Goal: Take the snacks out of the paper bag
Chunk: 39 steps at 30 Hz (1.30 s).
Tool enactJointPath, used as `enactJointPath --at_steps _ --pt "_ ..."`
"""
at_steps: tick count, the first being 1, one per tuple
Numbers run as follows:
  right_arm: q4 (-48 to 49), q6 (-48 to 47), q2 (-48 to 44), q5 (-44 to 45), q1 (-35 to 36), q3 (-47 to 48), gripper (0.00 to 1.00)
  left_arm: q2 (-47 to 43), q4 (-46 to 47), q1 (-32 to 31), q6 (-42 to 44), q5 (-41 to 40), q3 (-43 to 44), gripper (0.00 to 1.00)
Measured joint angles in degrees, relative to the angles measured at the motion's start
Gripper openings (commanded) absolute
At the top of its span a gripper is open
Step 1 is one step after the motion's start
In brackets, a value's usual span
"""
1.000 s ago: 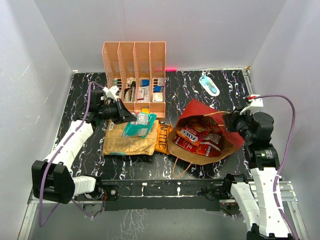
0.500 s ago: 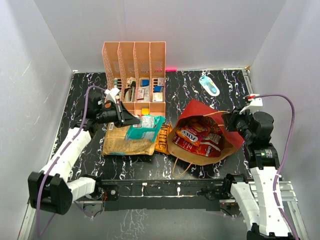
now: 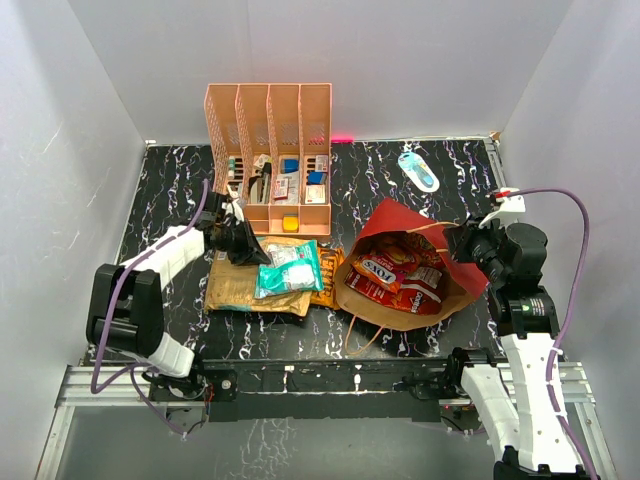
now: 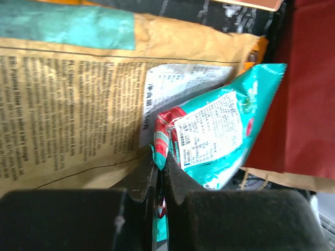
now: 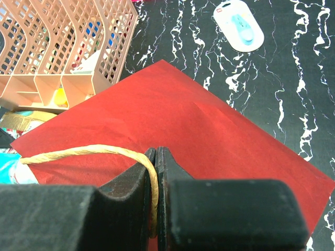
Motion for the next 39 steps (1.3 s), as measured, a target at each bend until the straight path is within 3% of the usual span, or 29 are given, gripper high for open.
enactJointPath --at_steps 6,14,23,26,32,39 --pt "0.0 0.0 0.0 -0.02 0.0 -0.04 0.08 0.63 -0.57 0.0 3.54 -5.38 0.24 0.06" --pt "0.02 0.0 0.0 -0.02 0.0 -0.04 0.08 1.66 3.13 0.0 3.98 -2.03 0.24 0.04" --pt "0.02 0.0 0.0 0.0 0.0 -0.04 0.08 -1.84 10.54 0.0 -1.84 -1.42 -5.42 0.07" --pt "0.02 0.0 0.0 -0.02 0.0 -0.04 0.08 -0.81 11.45 -0.07 -1.92 -0.7 -5.05 0.17" --pt "0.02 0.0 0.0 0.0 0.0 -0.04 0.08 -0.48 11.32 -0.17 0.59 -0.81 -2.82 0.52" --pt "0.02 0.0 0.0 -0.04 0.0 -0.04 0.08 -11.5 5.51 -0.37 5.55 -8.13 -2.03 0.59"
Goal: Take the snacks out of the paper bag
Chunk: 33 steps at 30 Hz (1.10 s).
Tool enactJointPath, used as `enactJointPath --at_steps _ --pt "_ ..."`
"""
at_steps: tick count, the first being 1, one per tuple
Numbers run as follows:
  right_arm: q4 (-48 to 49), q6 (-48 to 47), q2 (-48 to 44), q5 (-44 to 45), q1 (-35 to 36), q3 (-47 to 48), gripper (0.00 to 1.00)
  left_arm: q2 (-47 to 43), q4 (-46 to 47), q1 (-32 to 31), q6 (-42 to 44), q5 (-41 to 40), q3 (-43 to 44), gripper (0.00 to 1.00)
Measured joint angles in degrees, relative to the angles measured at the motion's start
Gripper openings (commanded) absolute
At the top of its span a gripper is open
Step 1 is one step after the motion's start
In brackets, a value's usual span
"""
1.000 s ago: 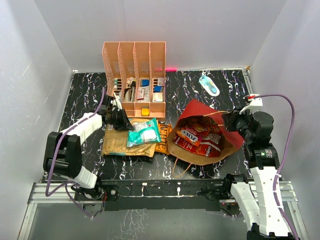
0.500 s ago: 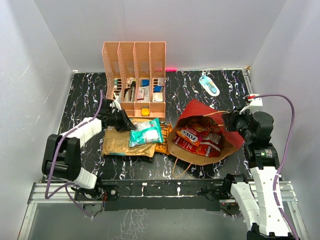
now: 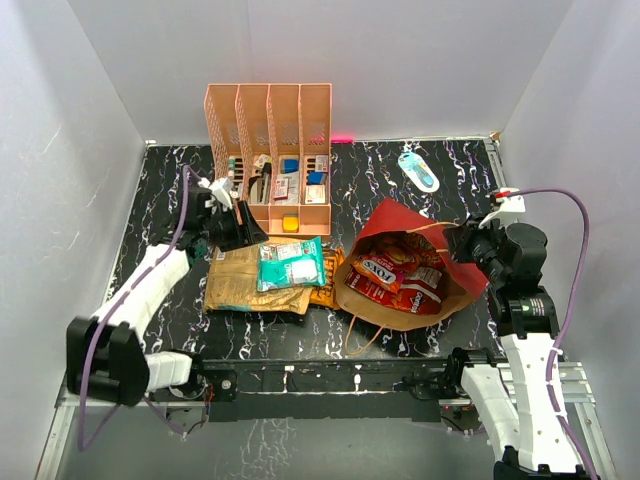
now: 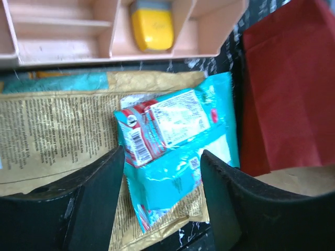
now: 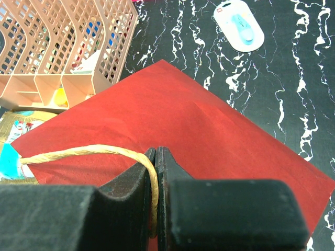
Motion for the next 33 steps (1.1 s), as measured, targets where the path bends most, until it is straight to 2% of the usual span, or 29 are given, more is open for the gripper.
enactJointPath --at_steps 3,4,6,10,13,15,18,20,25,30,33 --pt "0.07 0.0 0.0 -0.04 0.0 -0.11 0.08 -8.22 0.02 -1.99 2.12 -2.32 -0.02 0.58" --pt "0.04 0.0 0.0 -0.07 0.0 -0.13 0.08 -10.69 0.74 -4.35 2.99 -3.52 -0.2 0.58" --pt "0.07 0.0 0.0 -0.13 0.0 -0.13 0.08 -14.8 3.32 -12.0 4.79 -5.86 -1.4 0.58" --pt "0.22 -0.02 0.0 -0.2 0.0 -0.13 0.08 -20.28 9.75 -36.61 11.02 -12.13 -6.21 0.58" --pt "0.26 0.0 0.0 -0.22 0.0 -0.13 0.08 -20.0 14.32 -51.56 18.49 -18.32 -8.87 0.58" --pt "0.28 0.0 0.0 -0.2 0.0 -0.13 0.08 -16.79 17.46 -60.3 25.22 -23.71 -8.9 0.56" --pt "0.33 0.0 -0.02 -0.2 0.0 -0.13 0.08 -8.28 20.2 -69.07 35.06 -28.76 -6.36 0.56" --pt "0.35 0.0 -0.02 -0.2 0.0 -0.13 0.08 -0.5 22.12 -72.11 42.73 -30.86 -3.85 0.55" --pt "0.35 0.0 -0.09 -0.17 0.0 -0.13 0.08 11.93 25.2 -71.52 58.69 -34.77 -1.44 0.5" --pt "0.35 -0.02 -0.17 -0.17 0.0 -0.13 0.08 17.14 26.47 -67.8 66.47 -32.74 3.45 0.45" --pt "0.35 -0.02 -0.44 -0.17 0.0 -0.15 0.08 17.29 27.34 -65.48 68.65 -30.05 5.73 0.47"
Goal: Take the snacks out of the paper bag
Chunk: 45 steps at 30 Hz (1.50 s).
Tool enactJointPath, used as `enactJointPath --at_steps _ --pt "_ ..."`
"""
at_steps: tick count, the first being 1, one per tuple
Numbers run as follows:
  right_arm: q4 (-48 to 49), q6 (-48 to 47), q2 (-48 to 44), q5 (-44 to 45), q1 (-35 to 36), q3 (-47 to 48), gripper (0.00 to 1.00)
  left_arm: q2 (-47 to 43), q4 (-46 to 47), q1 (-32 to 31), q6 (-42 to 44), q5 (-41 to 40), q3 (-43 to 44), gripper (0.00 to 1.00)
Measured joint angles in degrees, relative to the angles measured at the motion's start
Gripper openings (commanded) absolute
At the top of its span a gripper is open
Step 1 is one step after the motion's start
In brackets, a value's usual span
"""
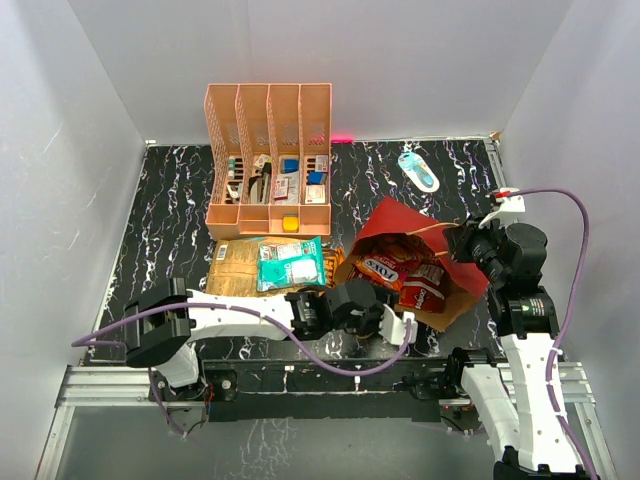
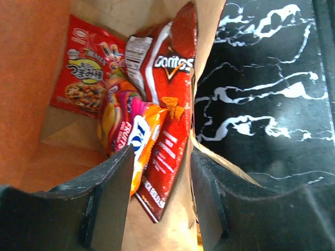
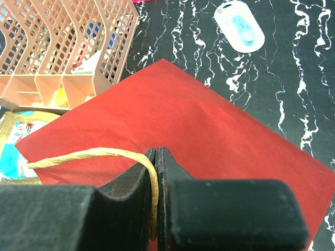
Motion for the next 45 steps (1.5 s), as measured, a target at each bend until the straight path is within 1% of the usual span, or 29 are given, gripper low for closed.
enactJointPath --at_steps 7,13,16,20,23,26,29,31,32,38,41,45 --pt "-0.02 0.0 0.07 0.0 0.0 -0.04 0.08 0.94 -0.83 3.91 3.02 4.96 3.34 0.49" --pt "0.0 0.0 0.0 0.0 0.0 -0.04 0.08 1.27 -2.67 7.21 2.84 11.61 4.28 0.58" --pt "-0.02 0.0 0.0 -0.02 0.0 -0.04 0.08 -0.98 -4.66 7.76 0.98 14.82 4.02 0.62" --pt "0.0 0.0 0.0 -0.22 0.0 -0.04 0.08 -7.1 -7.17 7.45 -0.57 17.35 1.92 0.65" --pt "0.0 0.0 0.0 -0.24 0.0 -0.04 0.08 -10.88 -8.13 7.23 -1.01 17.9 1.46 0.64" --pt "0.0 0.0 0.02 -0.42 0.0 -0.04 0.08 -11.19 -6.84 7.13 0.02 17.07 1.18 0.61" --pt "0.0 0.0 0.07 -0.46 0.0 -0.07 0.08 -7.74 -3.65 7.13 2.54 14.8 0.87 0.57" --pt "0.0 0.0 0.07 -0.61 0.0 -0.07 0.08 -3.89 -1.07 7.13 4.42 12.98 0.9 0.54" --pt "0.0 0.0 0.07 -0.63 0.0 -0.07 0.08 0.02 0.63 7.13 6.29 11.21 1.09 0.53" --pt "0.02 0.0 0.07 -0.68 0.0 -0.07 0.08 10.97 3.69 7.69 10.54 7.63 2.49 0.52" --pt "0.02 0.0 0.07 -0.83 0.0 -0.07 0.08 14.53 5.73 8.11 12.22 6.05 3.85 0.51" --pt "0.02 0.0 0.07 -1.09 0.0 -0.07 0.08 16.31 7.15 8.39 13.18 5.09 5.18 0.47"
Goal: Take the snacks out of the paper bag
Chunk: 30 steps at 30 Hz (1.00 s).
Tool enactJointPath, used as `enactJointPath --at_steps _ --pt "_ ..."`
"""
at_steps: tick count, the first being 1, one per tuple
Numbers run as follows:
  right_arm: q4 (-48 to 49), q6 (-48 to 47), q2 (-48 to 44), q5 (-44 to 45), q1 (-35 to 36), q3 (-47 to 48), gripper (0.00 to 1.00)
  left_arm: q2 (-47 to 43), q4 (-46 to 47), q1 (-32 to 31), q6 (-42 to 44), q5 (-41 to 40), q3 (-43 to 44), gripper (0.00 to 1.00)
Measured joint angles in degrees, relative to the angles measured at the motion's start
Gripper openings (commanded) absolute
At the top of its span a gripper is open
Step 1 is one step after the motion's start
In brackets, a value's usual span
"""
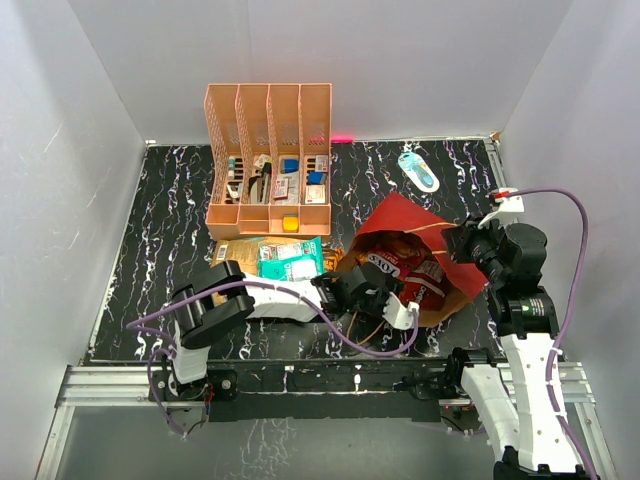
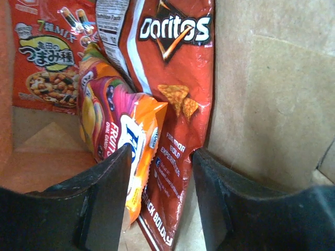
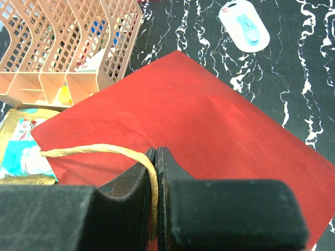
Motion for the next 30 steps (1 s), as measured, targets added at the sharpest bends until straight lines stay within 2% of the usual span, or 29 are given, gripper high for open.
enactJointPath --at_steps 6,11,14,22,30 --pt "0.0 -0.02 0.0 -0.02 0.0 0.0 0.08 0.9 1.07 0.17 0.52 -0.35 2.19 0.43" --pt "0.0 0.0 0.0 0.0 0.0 0.0 0.08 1.75 0.39 0.31 0.98 0.2 3.15 0.55" --pt "0.0 -0.02 0.0 -0.02 0.0 0.0 0.08 1.11 -0.61 0.31 0.92 1.53 2.6 0.58" --pt "0.0 -0.02 0.0 -0.2 0.0 0.0 0.08 -5.95 -3.02 0.72 -0.42 4.7 0.04 0.53" --pt "0.0 -0.02 -0.02 -0.22 0.0 -0.02 0.08 -2.73 -1.9 1.03 -0.02 4.15 1.66 0.52"
